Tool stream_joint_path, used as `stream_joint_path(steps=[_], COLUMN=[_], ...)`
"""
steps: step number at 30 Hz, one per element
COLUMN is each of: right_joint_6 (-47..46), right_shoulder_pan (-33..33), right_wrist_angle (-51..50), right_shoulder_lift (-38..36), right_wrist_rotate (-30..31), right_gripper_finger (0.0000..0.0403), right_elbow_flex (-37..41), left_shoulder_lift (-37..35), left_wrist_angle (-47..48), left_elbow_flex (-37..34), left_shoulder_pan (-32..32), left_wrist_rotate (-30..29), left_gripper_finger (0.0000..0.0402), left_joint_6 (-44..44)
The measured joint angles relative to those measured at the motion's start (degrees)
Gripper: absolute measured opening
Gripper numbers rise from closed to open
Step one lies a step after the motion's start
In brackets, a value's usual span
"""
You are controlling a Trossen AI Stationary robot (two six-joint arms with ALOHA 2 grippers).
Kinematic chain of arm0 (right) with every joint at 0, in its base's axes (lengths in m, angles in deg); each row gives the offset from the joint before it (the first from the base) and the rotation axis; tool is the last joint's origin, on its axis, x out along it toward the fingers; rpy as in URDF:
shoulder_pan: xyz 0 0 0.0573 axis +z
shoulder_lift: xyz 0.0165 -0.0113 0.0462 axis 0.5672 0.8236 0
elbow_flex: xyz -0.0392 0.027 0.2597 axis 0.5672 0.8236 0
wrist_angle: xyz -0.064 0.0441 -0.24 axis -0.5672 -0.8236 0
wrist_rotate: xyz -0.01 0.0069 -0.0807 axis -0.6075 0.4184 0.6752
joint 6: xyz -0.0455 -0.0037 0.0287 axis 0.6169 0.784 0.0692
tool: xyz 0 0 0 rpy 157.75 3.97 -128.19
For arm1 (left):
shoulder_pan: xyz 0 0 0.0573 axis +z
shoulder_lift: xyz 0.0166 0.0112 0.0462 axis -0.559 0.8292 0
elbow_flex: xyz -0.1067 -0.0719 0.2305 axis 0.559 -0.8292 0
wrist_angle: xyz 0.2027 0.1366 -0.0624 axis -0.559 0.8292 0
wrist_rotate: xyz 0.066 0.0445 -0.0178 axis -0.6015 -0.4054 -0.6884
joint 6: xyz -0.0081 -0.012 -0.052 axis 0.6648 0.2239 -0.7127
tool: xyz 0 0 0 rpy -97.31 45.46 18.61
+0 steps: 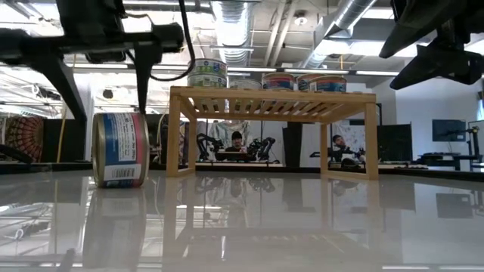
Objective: Stack canned seafood by type on shelf
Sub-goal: Stack the blue tuna can on top of the blue tuna can on the shelf
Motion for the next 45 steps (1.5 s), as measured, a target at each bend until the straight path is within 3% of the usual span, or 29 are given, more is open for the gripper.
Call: stream_joint_path(steps=[6, 17, 26, 29, 39, 45], right_joint_6=[1.68, 2.85, 2.98, 2.96, 1.23, -14.02], right_shoulder_pan=[0.00, 0.00, 0.00, 0.00, 0.64, 7.85], right_wrist_angle=[0.02, -0.20, -0.42, -0.42, -3.59, -14.22], right_shoulder_lift=[0.00, 0.00, 0.00, 0.00, -0.21, -3.37], right_wrist_rotate=[1.40, 1.42, 1.42, 1.42, 1.06, 5.52], right_gripper_finger=[0.0259, 0.0259, 0.0259, 0.0259, 0.0259, 0.0256], right_elbow_flex=[0.00, 0.00, 0.00, 0.00, 0.00, 0.00], left_shoulder_lift=[0.72, 0.72, 0.72, 0.69, -1.09, -1.20], left_wrist_angle=[-4.65, -6.92, -9.15, -11.21, -30.89, -46.93], left_elbow_flex=[-2.29, -5.45, -7.80, -8.04, -8.13, -8.13], left_shoulder_pan=[0.02, 0.15, 0.15, 0.13, 0.26, 2.44], left_wrist_rotate=[-0.68, -0.15, 3.63, 3.16, -7.45, -9.44], left_gripper_finger=[0.0279, 0.0274, 0.0182, 0.0175, 0.0175, 0.0175], left_joint_6=[-3.60, -1.38, -1.41, -0.79, 11.58, 24.23])
